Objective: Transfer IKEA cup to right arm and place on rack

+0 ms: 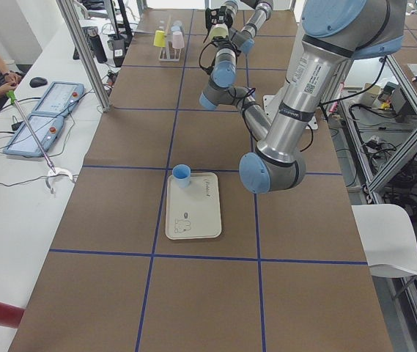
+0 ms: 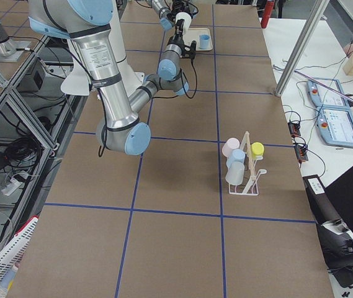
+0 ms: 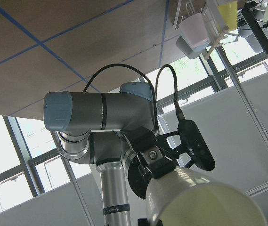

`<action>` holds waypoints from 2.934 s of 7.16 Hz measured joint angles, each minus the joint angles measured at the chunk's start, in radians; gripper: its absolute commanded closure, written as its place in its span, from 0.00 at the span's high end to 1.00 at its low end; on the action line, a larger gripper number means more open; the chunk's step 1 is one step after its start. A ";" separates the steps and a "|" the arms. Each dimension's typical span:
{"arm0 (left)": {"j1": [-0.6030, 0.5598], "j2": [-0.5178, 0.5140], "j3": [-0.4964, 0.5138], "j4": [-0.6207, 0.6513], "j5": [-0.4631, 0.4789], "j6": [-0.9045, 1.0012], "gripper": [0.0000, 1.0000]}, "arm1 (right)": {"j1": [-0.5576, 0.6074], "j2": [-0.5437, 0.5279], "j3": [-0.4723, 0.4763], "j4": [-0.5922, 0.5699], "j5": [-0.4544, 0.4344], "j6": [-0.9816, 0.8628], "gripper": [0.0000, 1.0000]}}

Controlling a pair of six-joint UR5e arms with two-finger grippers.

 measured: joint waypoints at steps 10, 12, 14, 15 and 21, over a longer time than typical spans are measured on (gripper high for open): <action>-0.311 0.172 -0.002 0.303 -0.281 0.733 1.00 | 0.279 -0.058 -0.013 -0.398 0.224 -0.270 0.07; -0.371 0.177 0.002 0.528 -0.304 0.999 1.00 | 0.500 -0.040 -0.005 -0.764 0.472 -0.518 0.06; -0.403 0.178 0.001 0.746 -0.299 1.246 1.00 | 0.634 -0.039 -0.001 -1.101 0.533 -0.841 0.07; -0.417 0.179 0.001 0.835 -0.295 1.353 1.00 | 0.690 -0.036 -0.002 -1.304 0.538 -1.088 0.07; -0.453 0.259 -0.002 0.959 -0.242 1.562 1.00 | 0.886 0.239 -0.515 -1.852 0.546 -1.950 0.07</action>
